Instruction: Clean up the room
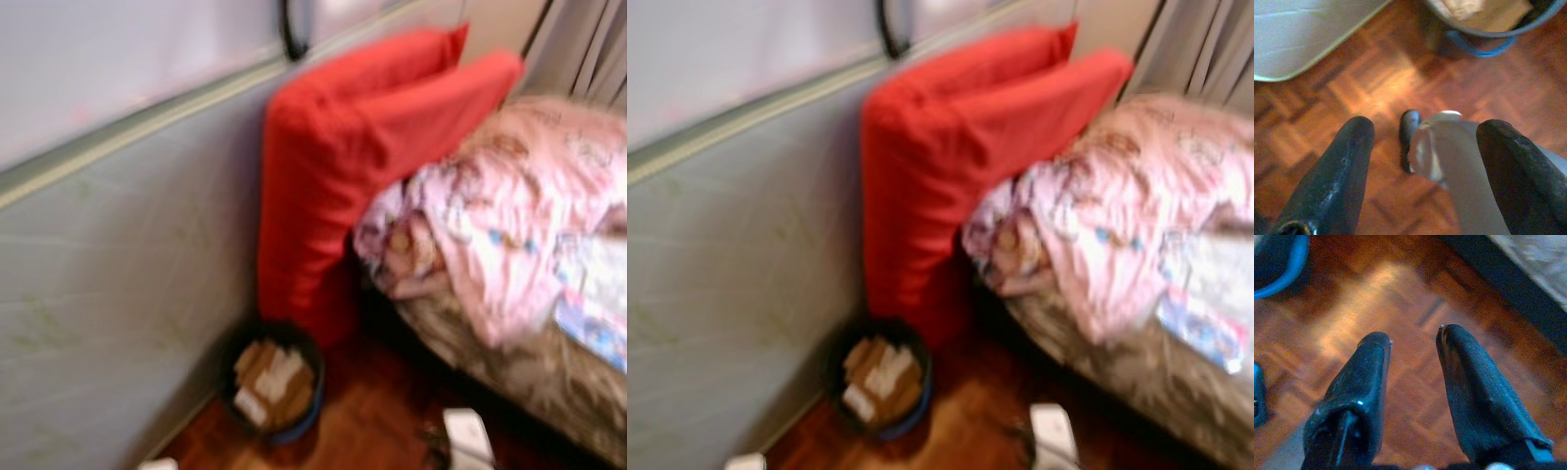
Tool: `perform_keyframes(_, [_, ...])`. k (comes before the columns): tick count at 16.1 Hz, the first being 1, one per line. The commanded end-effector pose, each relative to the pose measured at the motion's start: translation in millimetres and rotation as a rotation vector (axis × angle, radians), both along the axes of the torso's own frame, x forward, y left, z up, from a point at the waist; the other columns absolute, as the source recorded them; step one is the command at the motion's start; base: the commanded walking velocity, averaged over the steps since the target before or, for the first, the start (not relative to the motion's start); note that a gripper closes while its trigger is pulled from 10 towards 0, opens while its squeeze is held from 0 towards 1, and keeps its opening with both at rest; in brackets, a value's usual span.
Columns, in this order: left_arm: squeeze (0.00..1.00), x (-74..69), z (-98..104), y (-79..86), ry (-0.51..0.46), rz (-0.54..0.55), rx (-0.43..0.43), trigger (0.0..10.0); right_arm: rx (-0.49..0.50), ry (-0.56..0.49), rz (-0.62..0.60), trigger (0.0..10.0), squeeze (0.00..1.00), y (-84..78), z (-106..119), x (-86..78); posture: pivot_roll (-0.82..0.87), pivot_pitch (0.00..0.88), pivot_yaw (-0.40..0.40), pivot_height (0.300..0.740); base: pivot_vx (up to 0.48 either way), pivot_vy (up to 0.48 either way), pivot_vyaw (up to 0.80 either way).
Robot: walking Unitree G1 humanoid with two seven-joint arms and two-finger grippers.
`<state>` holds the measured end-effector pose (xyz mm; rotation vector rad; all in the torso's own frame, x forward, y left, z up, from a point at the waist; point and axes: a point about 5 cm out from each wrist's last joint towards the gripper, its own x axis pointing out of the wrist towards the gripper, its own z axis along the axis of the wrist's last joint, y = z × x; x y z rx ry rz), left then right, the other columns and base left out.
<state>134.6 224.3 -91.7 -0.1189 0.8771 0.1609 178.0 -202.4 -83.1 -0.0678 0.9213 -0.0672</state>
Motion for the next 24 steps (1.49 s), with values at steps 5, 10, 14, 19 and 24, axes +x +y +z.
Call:
perform_keyframes(5, [0.00,51.3,16.4,2.3,0.050,-0.088,0.095,10.0,0.187,-0.018,-0.167,10.0,0.00,-5.2,13.0,27.5,-0.01,0.000,-0.012,0.740,0.000,-0.322,0.00])
perform_keyframes(10, [0.00,50.3,16.0,2.6,0.053,-0.093,0.098,10.0,0.187,-0.018,-0.168,10.0,0.00,-4.8,12.4,26.4,-0.01,0.000,-0.008,0.740,0.000,-0.322,0.00])
perform_keyframes(14, [0.00,49.3,15.7,3.3,0.055,-0.098,0.100,10.0,0.190,-0.015,-0.166,10.0,0.00,-3.8,11.7,25.4,-0.02,0.000,0.000,0.740,0.000,-0.322,0.00])
perform_keyframes(19, [0.00,50.0,16.1,3.6,0.053,-0.095,0.101,10.0,0.188,-0.015,-0.165,10.0,0.00,-3.8,12.0,26.1,-0.01,0.000,-0.001,0.740,0.000,-0.321,0.00])
perform_keyframes(24, [0.00,50.3,16.1,3.9,0.054,-0.079,0.098,10.0,0.187,-0.016,-0.161,10.0,0.00,-4.0,12.6,27.2,-0.01,0.000,-0.002,0.740,0.000,-0.064,0.00])
